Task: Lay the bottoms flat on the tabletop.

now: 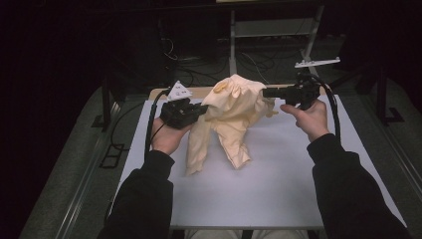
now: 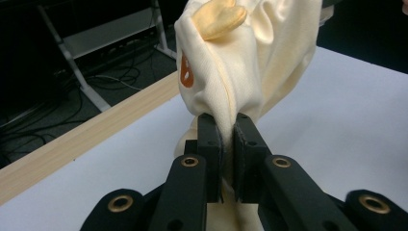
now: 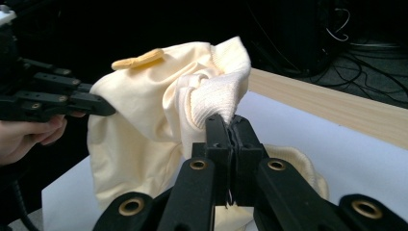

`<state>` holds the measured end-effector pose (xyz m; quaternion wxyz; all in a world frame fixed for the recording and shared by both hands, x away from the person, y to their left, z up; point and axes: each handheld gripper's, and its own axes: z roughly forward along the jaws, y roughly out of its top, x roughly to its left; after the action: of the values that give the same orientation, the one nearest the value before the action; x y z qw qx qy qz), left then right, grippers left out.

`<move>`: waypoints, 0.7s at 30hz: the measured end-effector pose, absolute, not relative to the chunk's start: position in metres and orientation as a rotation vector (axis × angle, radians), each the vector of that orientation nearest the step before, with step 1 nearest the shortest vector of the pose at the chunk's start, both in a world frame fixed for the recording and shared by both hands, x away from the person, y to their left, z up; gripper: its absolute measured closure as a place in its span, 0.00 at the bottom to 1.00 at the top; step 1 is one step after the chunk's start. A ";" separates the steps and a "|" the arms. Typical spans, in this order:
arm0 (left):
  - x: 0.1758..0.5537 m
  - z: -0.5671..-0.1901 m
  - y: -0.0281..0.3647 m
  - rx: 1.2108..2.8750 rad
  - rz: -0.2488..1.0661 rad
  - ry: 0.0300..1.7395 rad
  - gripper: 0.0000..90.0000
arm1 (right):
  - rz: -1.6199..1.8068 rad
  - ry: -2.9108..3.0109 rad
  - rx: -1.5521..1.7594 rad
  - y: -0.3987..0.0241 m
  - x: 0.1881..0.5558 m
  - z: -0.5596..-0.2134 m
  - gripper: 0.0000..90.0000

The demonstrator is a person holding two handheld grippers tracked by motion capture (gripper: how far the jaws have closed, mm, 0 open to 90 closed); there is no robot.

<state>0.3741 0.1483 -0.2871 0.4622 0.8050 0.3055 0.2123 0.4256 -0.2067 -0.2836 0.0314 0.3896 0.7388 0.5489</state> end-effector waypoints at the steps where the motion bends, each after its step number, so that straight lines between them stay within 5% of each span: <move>1: 0.374 -0.287 0.149 1.975 0.523 0.754 0.91 | 1.694 2.274 1.207 -0.207 0.427 -0.284 0.96; 21: 0.373 -0.313 0.126 2.014 0.444 0.737 0.91 | 1.583 2.263 1.472 -0.225 0.439 -0.352 0.95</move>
<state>0.3733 0.1261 -0.3132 0.4579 0.8176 0.2990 0.1803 0.4392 -0.2252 -0.3518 0.0064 0.4704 0.7231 0.5058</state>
